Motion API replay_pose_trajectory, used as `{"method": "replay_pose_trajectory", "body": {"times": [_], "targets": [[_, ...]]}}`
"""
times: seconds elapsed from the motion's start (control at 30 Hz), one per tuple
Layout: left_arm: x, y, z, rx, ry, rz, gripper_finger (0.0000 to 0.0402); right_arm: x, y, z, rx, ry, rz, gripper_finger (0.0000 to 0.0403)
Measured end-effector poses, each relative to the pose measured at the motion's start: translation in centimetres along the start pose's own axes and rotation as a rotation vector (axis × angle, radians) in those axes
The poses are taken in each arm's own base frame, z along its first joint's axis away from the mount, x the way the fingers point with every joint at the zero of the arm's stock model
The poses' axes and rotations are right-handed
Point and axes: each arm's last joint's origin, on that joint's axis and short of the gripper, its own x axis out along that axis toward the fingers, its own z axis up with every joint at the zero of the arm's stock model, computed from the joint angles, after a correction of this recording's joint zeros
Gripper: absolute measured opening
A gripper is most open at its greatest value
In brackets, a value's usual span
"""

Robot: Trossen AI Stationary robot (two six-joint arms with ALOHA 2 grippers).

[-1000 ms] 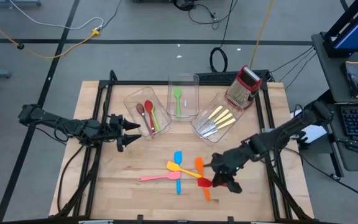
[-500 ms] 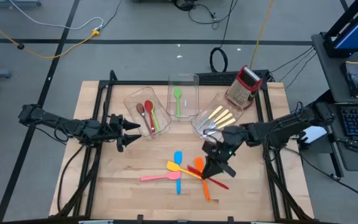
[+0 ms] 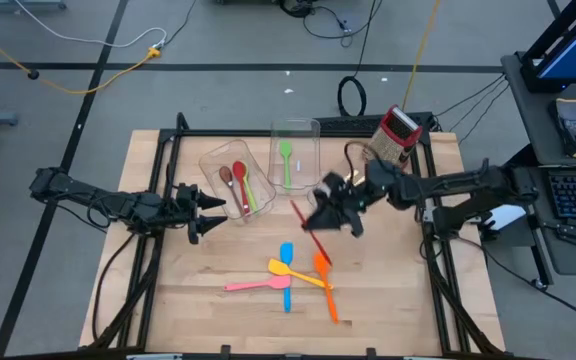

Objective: Pick & Place Kitchen Items
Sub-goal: Put the red spatula into the middle transparent bin

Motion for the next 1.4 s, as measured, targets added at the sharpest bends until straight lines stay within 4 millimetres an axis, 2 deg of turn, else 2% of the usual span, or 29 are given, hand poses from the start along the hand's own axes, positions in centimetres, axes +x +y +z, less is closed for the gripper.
{"method": "replay_pose_trajectory", "body": {"times": [0.37,0.7,1.0,1.17,1.4], "targets": [[0.0,0.0,0.0,0.012,-0.001,0.002,0.0306,-3.8,-3.4,4.5,-0.07,-0.349,-0.276,0.0021],[0.0,0.0,0.0,0.026,-0.001,0.003,0.0306,-5.7,-4.8,6.1,-0.231,-0.603,-0.614,0.0021],[0.0,0.0,0.0,0.027,-0.001,0.003,0.0306,-5.6,-5.9,6.0,-0.336,-0.684,-0.85,0.0021],[0.0,0.0,0.0,0.034,-0.001,0.004,0.0306,-5.0,-7.6,5.8,-0.318,-0.673,-0.928,0.0021],[0.0,0.1,0.0,0.081,-0.003,0.015,0.0306,-3.4,-9.3,7.4,-0.332,-0.587,-1.085,0.0021]]}}
